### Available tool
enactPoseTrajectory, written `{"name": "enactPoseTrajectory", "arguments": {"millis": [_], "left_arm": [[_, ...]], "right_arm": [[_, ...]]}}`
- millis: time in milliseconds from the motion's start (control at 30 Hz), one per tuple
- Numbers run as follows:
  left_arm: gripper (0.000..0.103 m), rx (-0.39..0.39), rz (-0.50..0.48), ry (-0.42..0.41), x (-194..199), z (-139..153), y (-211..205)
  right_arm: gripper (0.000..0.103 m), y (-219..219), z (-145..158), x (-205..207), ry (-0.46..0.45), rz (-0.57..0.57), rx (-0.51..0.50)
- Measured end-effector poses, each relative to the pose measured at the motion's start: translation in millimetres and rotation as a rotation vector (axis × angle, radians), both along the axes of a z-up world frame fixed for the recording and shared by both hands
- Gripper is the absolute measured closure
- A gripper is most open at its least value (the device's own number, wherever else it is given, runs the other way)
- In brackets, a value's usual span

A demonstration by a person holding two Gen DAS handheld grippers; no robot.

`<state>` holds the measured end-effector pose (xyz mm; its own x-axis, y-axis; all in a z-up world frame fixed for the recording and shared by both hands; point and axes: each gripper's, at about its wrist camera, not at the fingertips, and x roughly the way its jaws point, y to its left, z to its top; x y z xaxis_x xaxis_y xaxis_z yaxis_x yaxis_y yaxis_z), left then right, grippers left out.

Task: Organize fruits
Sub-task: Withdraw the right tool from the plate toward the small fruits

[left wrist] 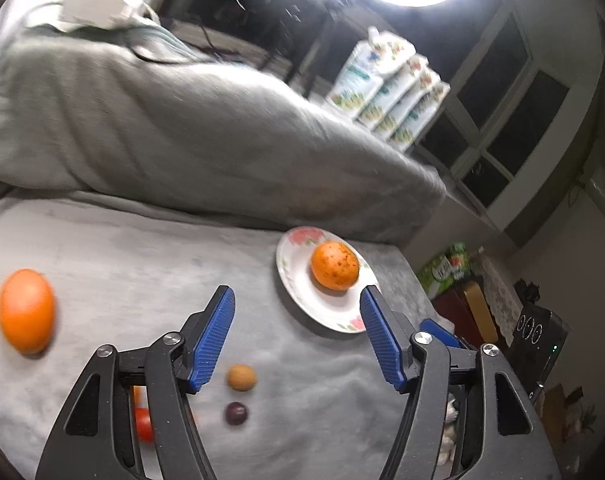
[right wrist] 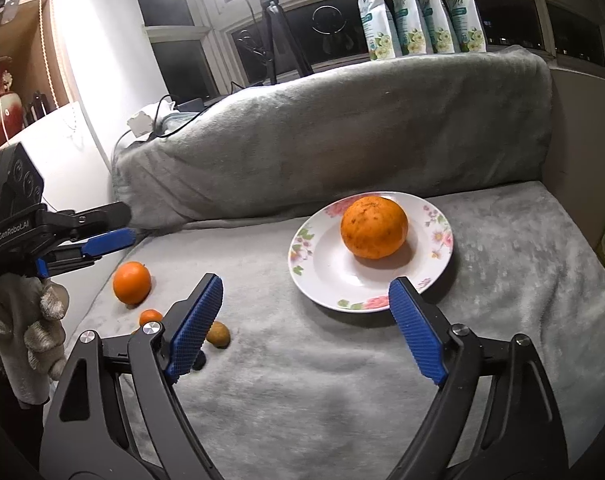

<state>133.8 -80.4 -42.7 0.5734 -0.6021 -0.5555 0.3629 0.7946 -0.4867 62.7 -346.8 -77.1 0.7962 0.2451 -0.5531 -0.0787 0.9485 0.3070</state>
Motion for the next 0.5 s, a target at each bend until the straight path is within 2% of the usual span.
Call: {"name": "enactPoseTrajectory", "arguments": {"millis": [133, 267, 500], "left_arm": [[0.037, 0.035, 0.053, -0.020, -9, -1, 23], [0.037, 0.106, 0.118, -0.043, -26, -7, 45], [0.037, 0.222, 0.202, -0.029, -51, -33, 72]], "right_arm": [[0.015, 2, 0, -2, -0.027, 0.010, 0.025], [0.015, 8, 1, -1, -0.043, 0.039, 0.035], [0.015, 37, -4, 9, -0.007, 0.136, -0.059]]}}
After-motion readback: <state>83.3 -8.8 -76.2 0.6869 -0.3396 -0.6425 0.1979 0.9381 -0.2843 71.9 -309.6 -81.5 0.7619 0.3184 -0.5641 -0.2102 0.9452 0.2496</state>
